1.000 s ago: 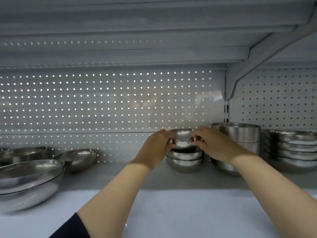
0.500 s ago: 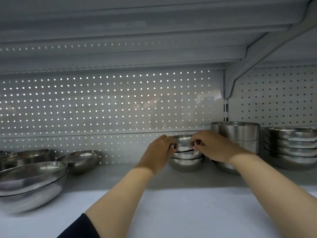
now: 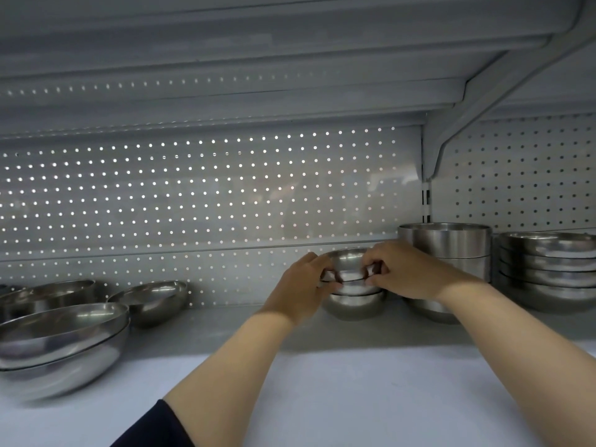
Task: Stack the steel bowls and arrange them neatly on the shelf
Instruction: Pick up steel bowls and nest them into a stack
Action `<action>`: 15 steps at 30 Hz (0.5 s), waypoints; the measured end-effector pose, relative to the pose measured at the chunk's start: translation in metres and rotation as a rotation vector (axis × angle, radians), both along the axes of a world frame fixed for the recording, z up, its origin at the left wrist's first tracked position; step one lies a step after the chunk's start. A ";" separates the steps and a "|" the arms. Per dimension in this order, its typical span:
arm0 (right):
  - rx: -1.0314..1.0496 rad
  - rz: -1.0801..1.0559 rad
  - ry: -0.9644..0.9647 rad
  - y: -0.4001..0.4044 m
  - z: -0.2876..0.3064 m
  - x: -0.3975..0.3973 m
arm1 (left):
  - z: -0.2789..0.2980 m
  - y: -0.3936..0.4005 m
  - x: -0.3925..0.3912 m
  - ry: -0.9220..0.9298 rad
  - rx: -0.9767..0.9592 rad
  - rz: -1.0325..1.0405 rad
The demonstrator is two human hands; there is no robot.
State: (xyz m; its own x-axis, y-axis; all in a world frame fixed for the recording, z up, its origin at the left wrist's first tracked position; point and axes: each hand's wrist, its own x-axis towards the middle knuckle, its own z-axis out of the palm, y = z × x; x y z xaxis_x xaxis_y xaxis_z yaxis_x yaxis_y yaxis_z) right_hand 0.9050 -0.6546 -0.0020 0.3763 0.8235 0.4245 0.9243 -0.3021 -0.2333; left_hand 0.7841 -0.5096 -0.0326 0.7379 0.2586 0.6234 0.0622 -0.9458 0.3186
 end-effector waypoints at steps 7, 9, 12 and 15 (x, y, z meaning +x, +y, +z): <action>0.023 0.027 0.079 0.004 -0.004 0.005 | -0.005 -0.002 0.000 0.011 -0.313 0.056; 0.034 0.024 0.087 0.005 -0.004 0.005 | -0.007 -0.001 0.001 0.024 -0.379 0.048; 0.038 0.024 0.084 0.005 -0.004 0.004 | -0.011 0.001 0.004 0.010 -0.402 0.039; 0.044 0.022 0.083 0.005 -0.005 0.004 | -0.014 0.005 0.007 -0.018 -0.411 0.049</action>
State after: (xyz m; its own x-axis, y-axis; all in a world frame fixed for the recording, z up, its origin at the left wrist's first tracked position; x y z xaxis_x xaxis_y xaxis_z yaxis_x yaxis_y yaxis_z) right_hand 0.9088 -0.6494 -0.0068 0.3940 0.8131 0.4285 0.9074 -0.2700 -0.3221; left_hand 0.7912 -0.5048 -0.0468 0.7089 0.5228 0.4734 0.0949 -0.7358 0.6705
